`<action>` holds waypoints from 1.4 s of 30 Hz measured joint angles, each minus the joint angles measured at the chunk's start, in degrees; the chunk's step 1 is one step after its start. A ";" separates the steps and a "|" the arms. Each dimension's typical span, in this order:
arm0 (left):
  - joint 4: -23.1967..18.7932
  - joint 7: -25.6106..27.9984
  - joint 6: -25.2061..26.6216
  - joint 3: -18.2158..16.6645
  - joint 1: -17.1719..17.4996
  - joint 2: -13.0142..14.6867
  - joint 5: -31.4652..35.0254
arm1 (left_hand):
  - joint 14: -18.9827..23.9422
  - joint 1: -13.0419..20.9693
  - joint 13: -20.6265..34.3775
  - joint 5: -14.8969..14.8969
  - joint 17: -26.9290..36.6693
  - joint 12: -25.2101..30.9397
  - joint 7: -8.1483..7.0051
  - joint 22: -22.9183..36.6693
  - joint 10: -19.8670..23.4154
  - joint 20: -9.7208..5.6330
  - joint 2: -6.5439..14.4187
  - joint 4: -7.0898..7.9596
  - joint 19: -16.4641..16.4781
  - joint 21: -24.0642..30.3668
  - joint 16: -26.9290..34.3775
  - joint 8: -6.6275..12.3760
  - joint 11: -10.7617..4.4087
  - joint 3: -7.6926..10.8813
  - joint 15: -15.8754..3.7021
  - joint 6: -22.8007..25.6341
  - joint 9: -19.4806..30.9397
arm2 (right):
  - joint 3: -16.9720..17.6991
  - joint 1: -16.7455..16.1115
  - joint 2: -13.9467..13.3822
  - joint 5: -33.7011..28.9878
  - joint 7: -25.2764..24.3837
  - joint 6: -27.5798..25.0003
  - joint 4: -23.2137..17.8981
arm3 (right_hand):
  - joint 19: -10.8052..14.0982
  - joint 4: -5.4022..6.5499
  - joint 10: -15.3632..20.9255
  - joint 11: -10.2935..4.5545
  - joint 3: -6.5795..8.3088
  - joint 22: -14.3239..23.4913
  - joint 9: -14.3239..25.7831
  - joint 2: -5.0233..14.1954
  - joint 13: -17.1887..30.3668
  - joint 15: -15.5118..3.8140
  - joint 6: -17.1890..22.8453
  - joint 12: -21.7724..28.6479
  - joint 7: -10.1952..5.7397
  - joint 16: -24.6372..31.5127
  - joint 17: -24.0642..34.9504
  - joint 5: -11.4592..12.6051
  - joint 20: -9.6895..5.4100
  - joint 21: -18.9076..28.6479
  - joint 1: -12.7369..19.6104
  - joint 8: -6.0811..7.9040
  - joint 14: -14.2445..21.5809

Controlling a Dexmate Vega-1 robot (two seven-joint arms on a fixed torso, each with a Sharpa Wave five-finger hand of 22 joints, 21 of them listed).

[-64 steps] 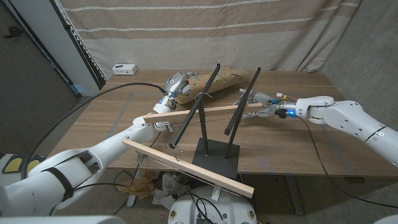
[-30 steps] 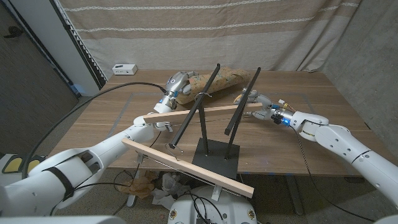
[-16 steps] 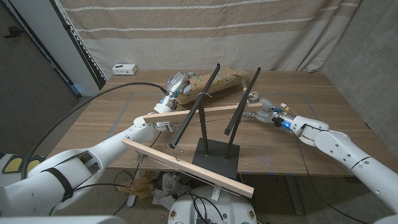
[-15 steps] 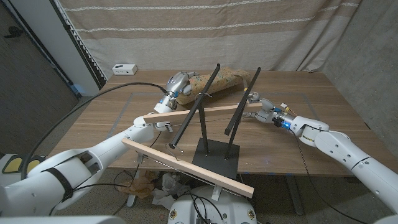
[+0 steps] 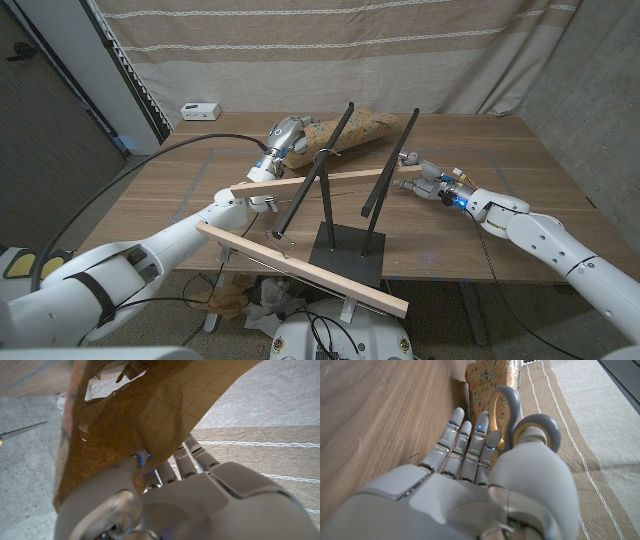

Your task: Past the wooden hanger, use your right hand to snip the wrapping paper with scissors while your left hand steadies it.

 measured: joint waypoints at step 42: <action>-0.20 0.12 0.07 -0.12 0.43 0.12 0.12 | 0.51 0.28 0.26 -0.01 -0.01 0.44 -0.11 -0.03 0.00 -0.21 -0.32 0.00 -0.21 0.22 0.00 -0.18 0.00 0.00 -0.10 0.55 -0.63 | -0.20 -0.40 -2.13 -2.41 -3.34 -1.21 -1.91 | -1.54 1.16 1.60 3.13 1.58 0.52 2.66 0.71 -0.76 -0.11 -2.41 -1.33 -2.91 1.71 0.20 -1.89 -0.27 5.39 7.46 8.72 1.88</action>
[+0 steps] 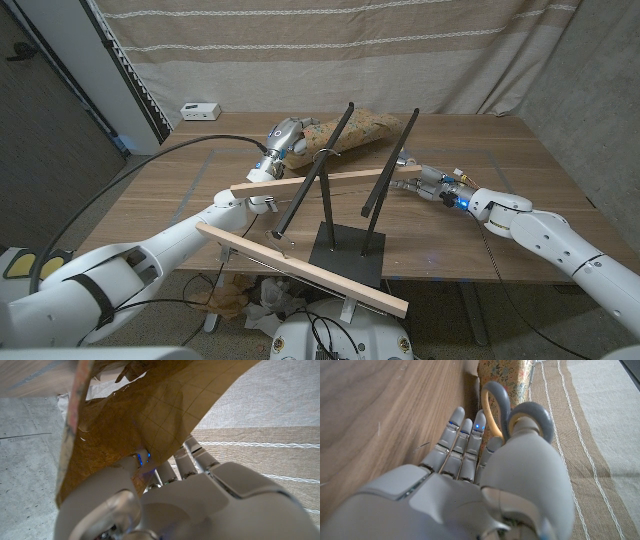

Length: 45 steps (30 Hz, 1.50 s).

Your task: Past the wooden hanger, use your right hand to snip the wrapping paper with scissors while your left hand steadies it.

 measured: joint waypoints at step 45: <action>3.73 1.66 -1.90 0.84 -1.55 -0.59 0.06 | 0.50 -0.01 0.56 -0.01 -0.01 0.43 0.02 0.01 0.40 0.01 -0.01 0.00 -0.41 0.00 0.00 -0.10 0.00 0.00 0.10 -0.04 -0.70 | 0.22 -0.97 -1.50 -3.12 -9.36 -1.17 -4.68 | -6.67 1.53 -4.84 -4.44 -2.25 -0.16 -46.69 1.35 2.61 0.11 22.81 -2.43 3.33 -1.11 -0.91 -4.29 0.51 9.29 0.12 -29.02 -2.95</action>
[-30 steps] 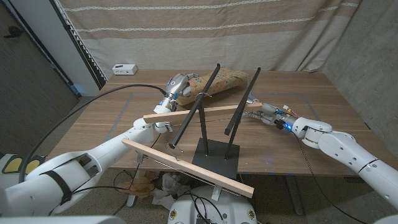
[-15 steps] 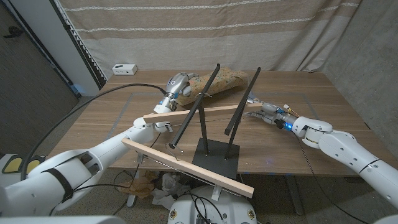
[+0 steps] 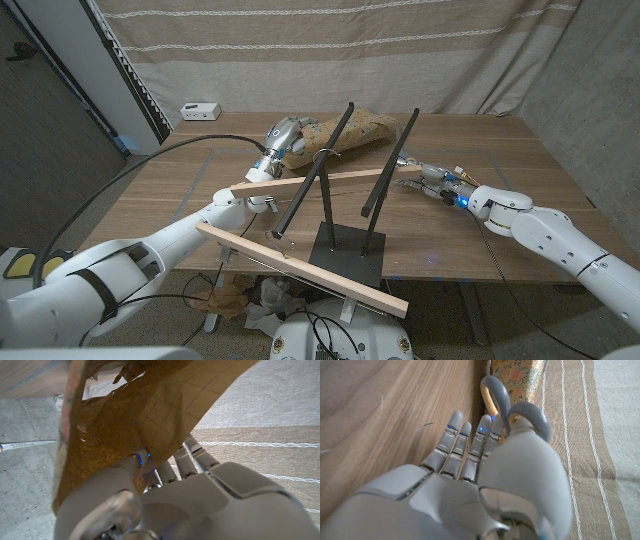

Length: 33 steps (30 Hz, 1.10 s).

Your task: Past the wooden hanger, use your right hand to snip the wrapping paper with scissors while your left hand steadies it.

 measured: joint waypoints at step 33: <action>0.58 0.62 0.27 0.73 -0.45 0.01 0.36 | 0.00 0.39 0.24 0.38 0.00 0.00 -0.27 -0.28 0.31 0.00 -0.33 -0.24 0.00 0.43 0.00 -0.18 0.31 -0.24 0.00 0.27 -0.53 | 0.16 -1.01 -0.85 -2.10 -5.10 -0.56 -2.89 | -3.65 1.10 -8.49 -0.36 3.82 0.26 -7.91 1.27 -5.88 0.11 13.69 -7.01 8.32 -1.60 0.28 -2.16 -0.01 5.60 -0.18 -6.94 -4.98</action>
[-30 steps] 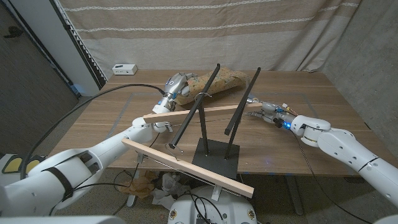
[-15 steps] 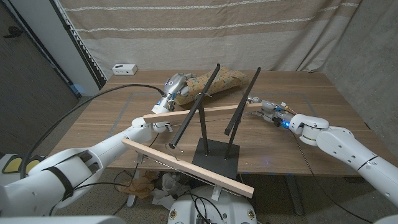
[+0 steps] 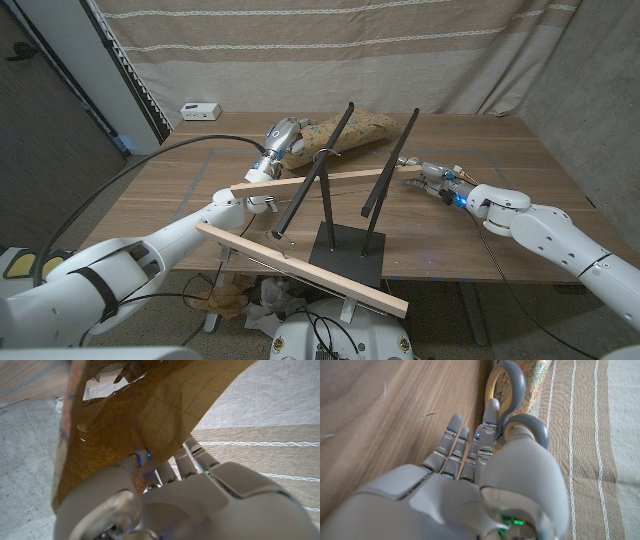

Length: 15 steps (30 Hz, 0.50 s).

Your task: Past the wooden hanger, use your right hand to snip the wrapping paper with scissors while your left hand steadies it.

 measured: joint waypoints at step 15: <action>-2.04 -0.27 1.21 -0.07 0.71 0.49 0.62 | 0.20 0.30 0.00 -0.01 0.00 0.00 0.14 0.01 0.00 0.00 0.30 0.00 0.00 0.00 0.00 -0.21 0.00 0.00 -0.20 0.49 -0.44 | 1.33 -1.56 2.15 3.07 2.13 2.54 1.64 | -5.43 2.79 -2.60 0.15 1.32 0.17 6.01 2.76 -1.27 0.19 -3.46 -2.38 -3.94 -0.70 0.16 -1.05 0.26 1.30 -2.79 -0.85 -2.37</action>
